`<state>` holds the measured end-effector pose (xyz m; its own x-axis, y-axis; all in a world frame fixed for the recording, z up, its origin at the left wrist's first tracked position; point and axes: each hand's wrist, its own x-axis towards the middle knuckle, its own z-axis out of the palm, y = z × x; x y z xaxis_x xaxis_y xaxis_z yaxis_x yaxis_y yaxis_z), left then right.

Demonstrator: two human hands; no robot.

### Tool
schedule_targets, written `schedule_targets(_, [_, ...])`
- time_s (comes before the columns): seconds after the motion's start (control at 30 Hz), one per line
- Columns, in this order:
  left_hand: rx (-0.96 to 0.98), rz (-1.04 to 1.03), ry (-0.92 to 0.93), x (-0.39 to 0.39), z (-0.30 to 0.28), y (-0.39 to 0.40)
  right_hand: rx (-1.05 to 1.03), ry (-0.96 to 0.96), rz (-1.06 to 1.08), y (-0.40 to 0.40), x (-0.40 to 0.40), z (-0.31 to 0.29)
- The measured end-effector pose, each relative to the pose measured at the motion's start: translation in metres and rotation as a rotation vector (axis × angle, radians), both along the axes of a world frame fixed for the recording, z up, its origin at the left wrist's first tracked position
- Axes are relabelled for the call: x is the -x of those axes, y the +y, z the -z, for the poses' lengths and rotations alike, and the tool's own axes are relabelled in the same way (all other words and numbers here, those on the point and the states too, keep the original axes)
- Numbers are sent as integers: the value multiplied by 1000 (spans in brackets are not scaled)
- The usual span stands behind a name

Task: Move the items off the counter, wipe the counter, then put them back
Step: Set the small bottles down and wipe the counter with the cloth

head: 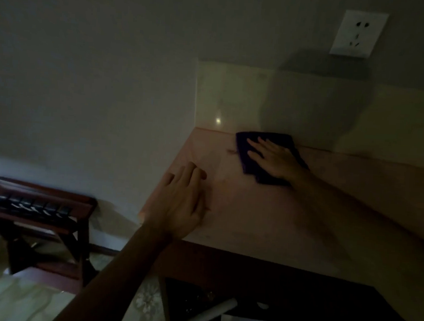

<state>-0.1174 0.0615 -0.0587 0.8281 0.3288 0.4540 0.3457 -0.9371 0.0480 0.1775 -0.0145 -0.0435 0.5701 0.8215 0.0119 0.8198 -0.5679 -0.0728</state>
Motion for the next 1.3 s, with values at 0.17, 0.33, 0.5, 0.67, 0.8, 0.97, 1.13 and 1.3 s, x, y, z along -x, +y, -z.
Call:
schedule_targets(0.17, [30, -7, -70, 0, -2, -7, -21, -40, -156, -40, 72, 4])
schedule_targets(0.33, [13, -15, -150, 5, -1, -17, -38, -10, -226, -62, 114, 0])
schedule_targets(0.5, [-41, 30, -73, 3, 3, -12, -15, -14, -187, -2, 84, -5])
schedule_targets(0.67, [-54, 32, -21, 6, 0, -7, -15, 15, -277, 102, 66, -2])
schedule_targets(0.8, [-50, 14, 68, 5, -1, 0, -13, 46, -353, 149, 58, -3])
schedule_targets(0.97, [64, -59, 77, -2, 2, -25, -37, 84, -377, 131, 40, -1])
schedule_targets(1.13, [133, 18, 68, -48, -10, -93, -35, 82, -369, 53, -22, -5])
schedule_targets(1.3, [151, 81, 152, -101, -12, -130, -45, 68, -362, -48, -89, -8])
